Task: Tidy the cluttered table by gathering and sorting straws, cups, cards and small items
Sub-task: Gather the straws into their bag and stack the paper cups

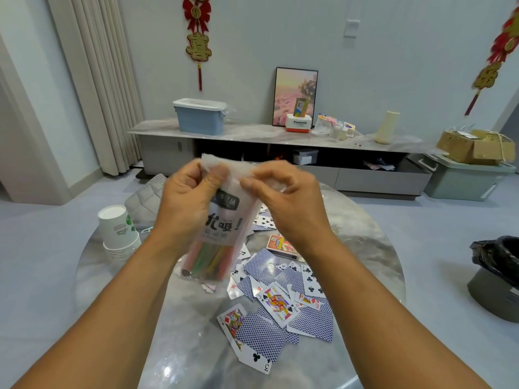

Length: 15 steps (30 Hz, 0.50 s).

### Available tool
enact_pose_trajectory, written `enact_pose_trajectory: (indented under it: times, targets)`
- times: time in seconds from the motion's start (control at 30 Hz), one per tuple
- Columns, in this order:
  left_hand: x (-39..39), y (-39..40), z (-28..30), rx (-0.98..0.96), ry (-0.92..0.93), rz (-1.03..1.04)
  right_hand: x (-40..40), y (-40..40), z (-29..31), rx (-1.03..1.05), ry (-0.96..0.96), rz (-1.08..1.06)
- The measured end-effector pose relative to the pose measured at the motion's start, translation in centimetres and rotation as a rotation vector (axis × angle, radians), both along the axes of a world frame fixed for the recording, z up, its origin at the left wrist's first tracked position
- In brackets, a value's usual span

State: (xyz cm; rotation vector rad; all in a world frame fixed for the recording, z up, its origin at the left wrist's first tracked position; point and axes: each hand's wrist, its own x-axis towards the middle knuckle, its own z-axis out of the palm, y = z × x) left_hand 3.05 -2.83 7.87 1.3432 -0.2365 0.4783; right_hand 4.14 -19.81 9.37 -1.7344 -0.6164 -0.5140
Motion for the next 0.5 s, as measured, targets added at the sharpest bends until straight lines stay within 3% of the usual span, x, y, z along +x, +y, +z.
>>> enact_pose_trajectory:
  times: [0.07, 0.23, 0.5]
  targets:
    - [-0.2, 0.2, 1.3, 0.004, -0.094, -0.003, -0.2, 0.1, 1.4, 0.039, -0.032, 0.024]
    - [-0.5, -0.2, 2.0, 0.065, -0.249, -0.031, -0.4, 0.2, 2.7, -0.108, -0.09, -0.021]
    - [-0.2, -0.2, 0.5, 0.141, -0.114, -0.093, -1.0, 0.4, 0.7, -0.171, 0.006, -0.029]
